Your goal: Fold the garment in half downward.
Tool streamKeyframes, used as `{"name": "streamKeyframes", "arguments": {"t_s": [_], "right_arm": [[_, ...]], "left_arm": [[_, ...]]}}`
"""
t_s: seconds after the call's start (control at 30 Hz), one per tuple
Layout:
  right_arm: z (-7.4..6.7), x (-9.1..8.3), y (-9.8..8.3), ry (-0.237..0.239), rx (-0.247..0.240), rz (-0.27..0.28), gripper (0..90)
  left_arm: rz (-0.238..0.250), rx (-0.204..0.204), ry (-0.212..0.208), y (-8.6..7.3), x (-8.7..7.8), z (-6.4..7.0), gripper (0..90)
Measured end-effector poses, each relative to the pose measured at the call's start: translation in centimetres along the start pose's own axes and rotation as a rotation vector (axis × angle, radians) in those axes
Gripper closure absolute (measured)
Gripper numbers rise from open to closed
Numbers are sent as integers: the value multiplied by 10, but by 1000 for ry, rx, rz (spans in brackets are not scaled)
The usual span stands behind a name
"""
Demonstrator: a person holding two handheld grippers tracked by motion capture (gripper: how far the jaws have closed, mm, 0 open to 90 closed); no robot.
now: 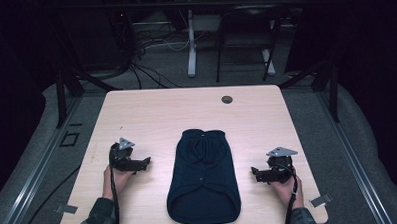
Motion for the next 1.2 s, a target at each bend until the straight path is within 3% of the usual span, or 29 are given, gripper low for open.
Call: {"name": "streamKeyframes", "arguments": {"t_s": [0.77,0.83,0.97,1.17,1.2], "right_arm": [[-2,1,1,8,-6,-6,42],[-2,-1,0,4,-19,-25,59],[-3,-3,4,35,15,-25,58],[-10,-8,15,68,21,-4,74],[-13,-9,18,90,24,-7,75]], "left_arm": [[1,-4,0,0,-1,0,39],[9,-28,1,2,-2,-1,72],[31,-72,-29,6,-6,0,59],[35,-35,-22,16,-11,7,32],[30,12,-9,19,-11,9,36]]}}
Point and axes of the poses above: each handheld gripper's, and its own axes: x roughly forward along the jaws, y roughly out of its top, z roughly to its right, the point moved 10 cm from there along x, roughly forward along the jaws, and after that the axes turned 4 degrees about -y, right-handed, at the moved point
